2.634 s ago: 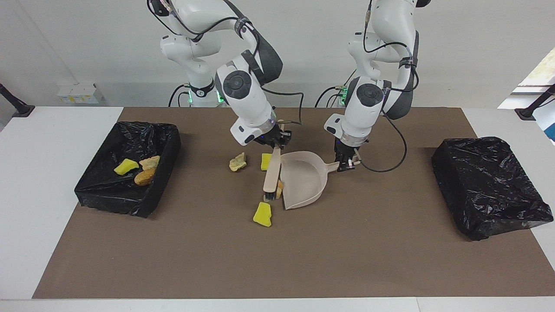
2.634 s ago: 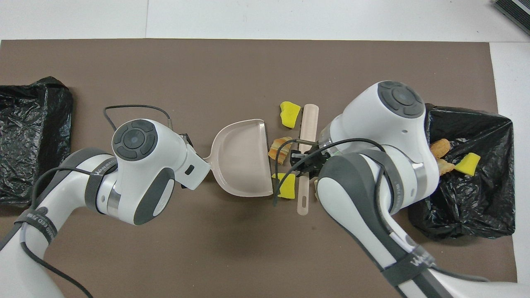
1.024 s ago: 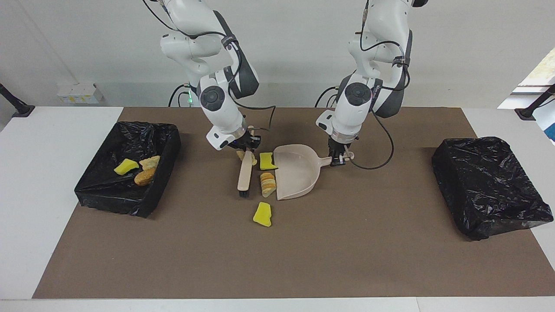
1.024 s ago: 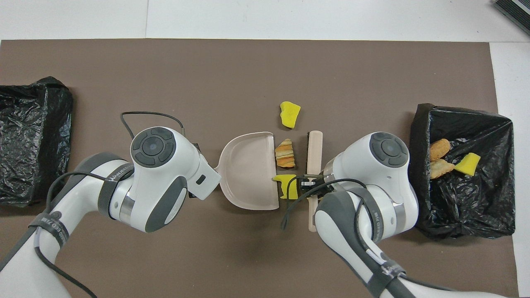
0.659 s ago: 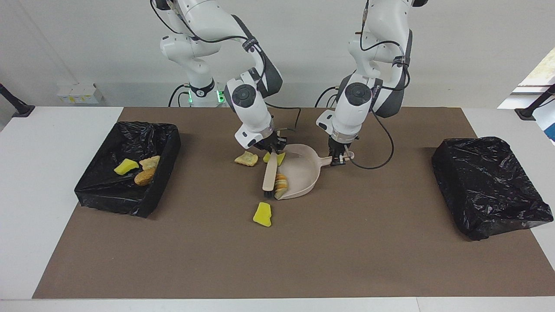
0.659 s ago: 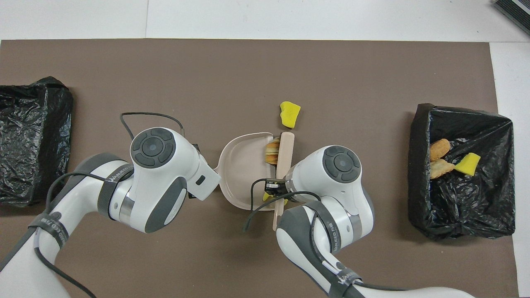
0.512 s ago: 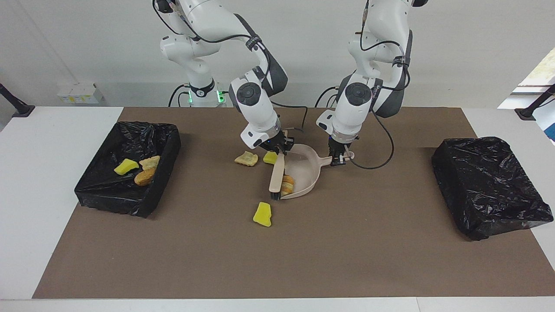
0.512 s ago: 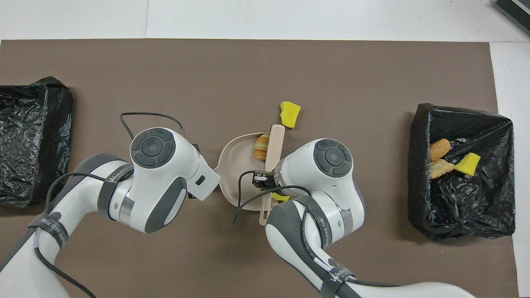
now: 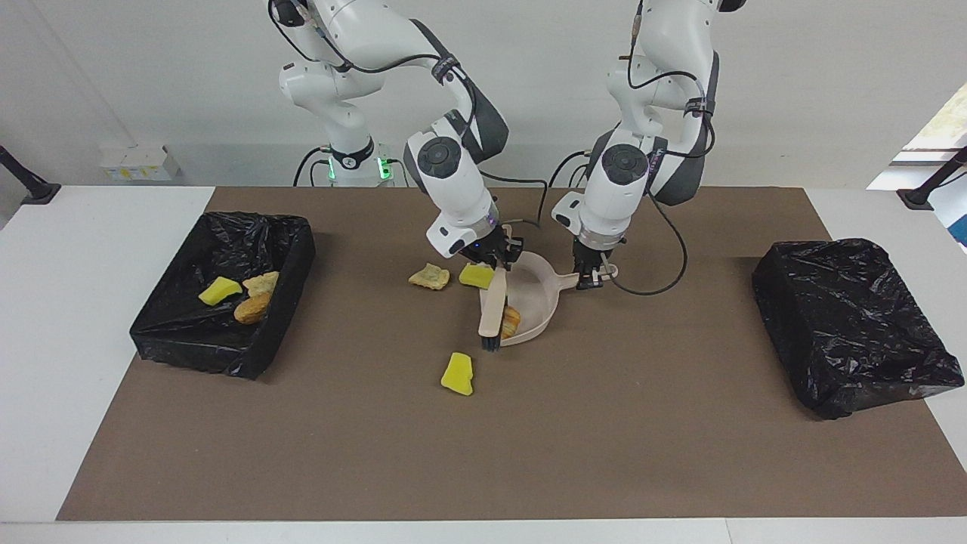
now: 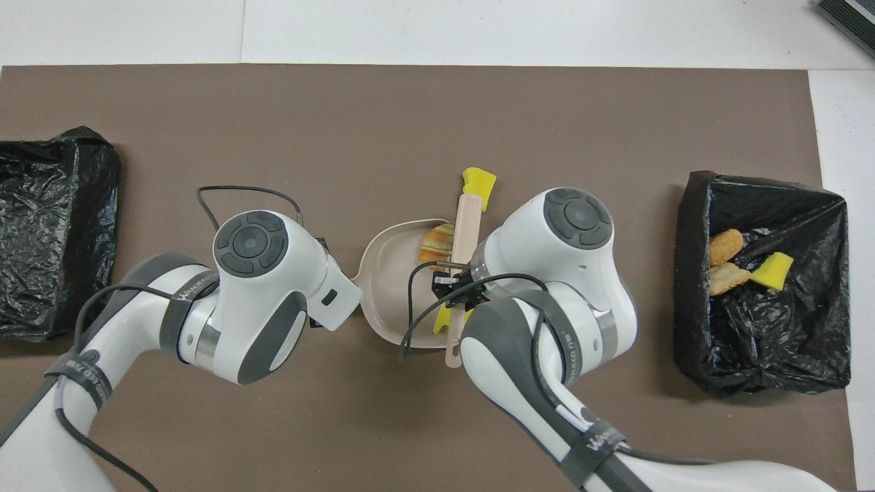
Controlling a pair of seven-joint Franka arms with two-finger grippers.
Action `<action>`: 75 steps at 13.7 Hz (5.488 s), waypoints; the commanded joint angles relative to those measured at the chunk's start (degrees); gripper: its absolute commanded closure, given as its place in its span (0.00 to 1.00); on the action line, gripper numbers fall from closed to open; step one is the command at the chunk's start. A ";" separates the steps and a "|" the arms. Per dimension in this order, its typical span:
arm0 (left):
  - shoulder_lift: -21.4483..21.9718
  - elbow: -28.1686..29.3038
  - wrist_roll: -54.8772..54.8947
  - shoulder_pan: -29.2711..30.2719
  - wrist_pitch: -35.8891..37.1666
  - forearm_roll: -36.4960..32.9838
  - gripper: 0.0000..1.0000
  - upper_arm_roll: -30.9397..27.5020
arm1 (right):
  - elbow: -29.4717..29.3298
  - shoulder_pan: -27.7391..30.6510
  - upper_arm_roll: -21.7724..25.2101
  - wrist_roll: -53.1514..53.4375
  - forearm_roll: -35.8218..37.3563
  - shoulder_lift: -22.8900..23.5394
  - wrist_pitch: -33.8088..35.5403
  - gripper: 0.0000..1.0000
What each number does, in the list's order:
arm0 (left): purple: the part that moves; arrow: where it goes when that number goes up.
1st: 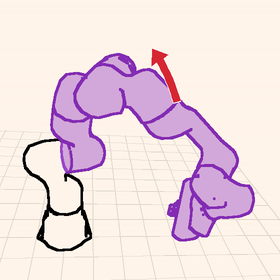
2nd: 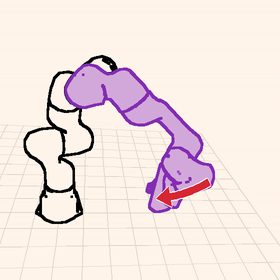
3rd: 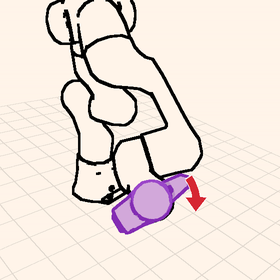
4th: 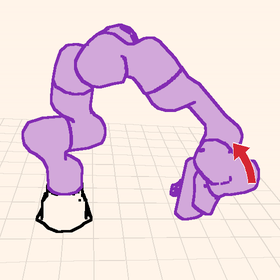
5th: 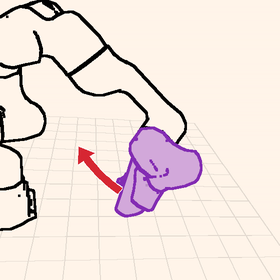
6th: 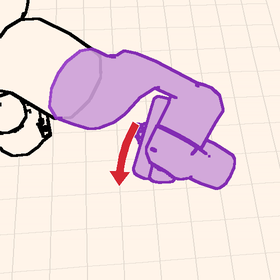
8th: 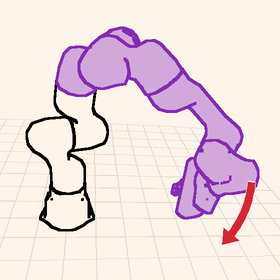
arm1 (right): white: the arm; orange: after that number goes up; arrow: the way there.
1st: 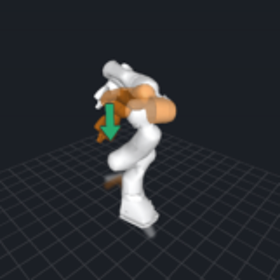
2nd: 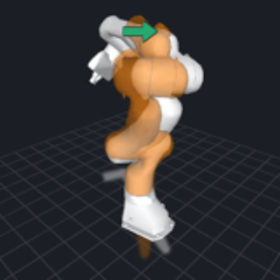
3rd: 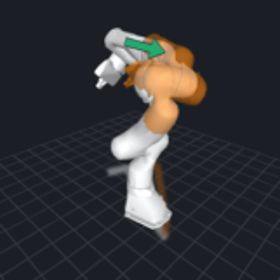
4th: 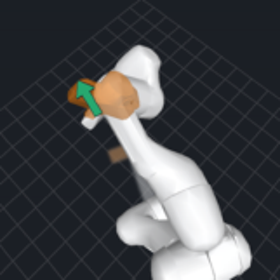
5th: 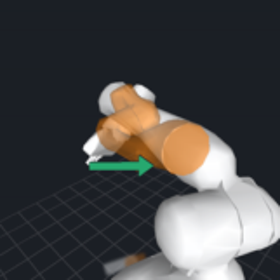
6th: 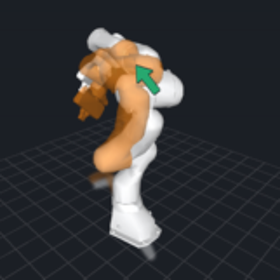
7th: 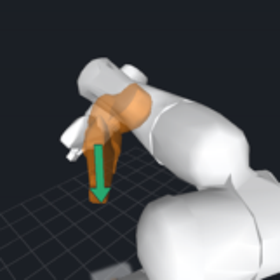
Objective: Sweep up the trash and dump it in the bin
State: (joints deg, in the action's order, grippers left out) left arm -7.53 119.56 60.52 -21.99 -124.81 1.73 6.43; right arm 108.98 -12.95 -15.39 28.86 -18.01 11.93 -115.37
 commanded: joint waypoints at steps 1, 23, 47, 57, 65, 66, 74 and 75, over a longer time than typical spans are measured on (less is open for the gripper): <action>1.47 1.20 2.57 1.50 0.18 0.03 1.00 -0.54 | 1.66 3.18 -0.25 -2.58 1.99 -3.40 4.97 1.00; 4.36 5.14 -8.94 -5.79 -1.11 -0.06 1.00 -0.54 | 3.35 -1.99 -0.78 -2.15 -0.01 2.21 -6.09 1.00; -6.43 -12.06 -15.43 3.18 7.39 1.00 1.00 -1.07 | -4.81 13.66 -0.25 -27.45 19.85 4.92 5.42 1.00; -7.15 -12.96 -16.05 2.66 8.10 -0.94 1.00 -0.98 | -15.12 0.66 -0.78 -9.66 15.05 14.70 5.86 1.00; -7.15 -8.66 -15.61 1.77 -0.32 -1.47 1.00 -0.71 | -14.68 -4.88 -2.71 9.63 10.10 13.47 5.69 1.00; -6.71 -7.34 -15.44 1.42 -2.69 -1.47 1.00 -0.71 | -14.68 -4.98 -3.24 9.64 10.10 13.47 5.77 1.00; -7.06 -7.32 -10.70 2.47 -5.71 0.45 1.00 -0.63 | -12.92 -0.15 -4.03 3.49 10.01 2.76 12.71 1.00; -7.06 -7.33 -9.30 3.35 -5.62 1.77 1.00 -0.54 | -12.31 0.64 -4.03 3.40 10.01 1.44 12.80 1.00</action>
State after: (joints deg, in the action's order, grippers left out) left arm -14.87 111.16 48.92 -19.76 -128.16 1.82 6.01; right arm 94.29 -14.31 -18.97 34.44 -6.70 16.81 -102.83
